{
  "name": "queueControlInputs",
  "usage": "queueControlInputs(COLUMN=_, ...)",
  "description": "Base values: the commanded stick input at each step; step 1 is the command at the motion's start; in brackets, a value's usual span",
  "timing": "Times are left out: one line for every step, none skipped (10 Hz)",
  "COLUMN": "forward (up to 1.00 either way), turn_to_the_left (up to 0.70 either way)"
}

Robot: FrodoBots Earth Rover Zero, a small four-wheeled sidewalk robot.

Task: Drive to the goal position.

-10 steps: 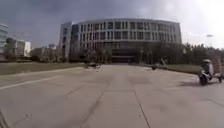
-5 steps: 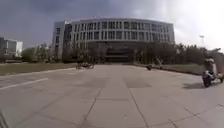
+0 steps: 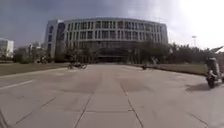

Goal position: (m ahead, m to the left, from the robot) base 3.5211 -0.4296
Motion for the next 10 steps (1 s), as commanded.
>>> queueControlInputs(forward=1.00, turn_to_the_left=-0.04)
queueControlInputs(forward=1.00, turn_to_the_left=-0.01)
queueControlInputs(forward=1.00, turn_to_the_left=0.00)
queueControlInputs(forward=1.00, turn_to_the_left=0.00)
queueControlInputs(forward=1.00, turn_to_the_left=0.00)
queueControlInputs(forward=1.00, turn_to_the_left=0.00)
queueControlInputs(forward=1.00, turn_to_the_left=0.00)
queueControlInputs(forward=1.00, turn_to_the_left=0.00)
queueControlInputs(forward=1.00, turn_to_the_left=0.00)
queueControlInputs(forward=1.00, turn_to_the_left=0.00)
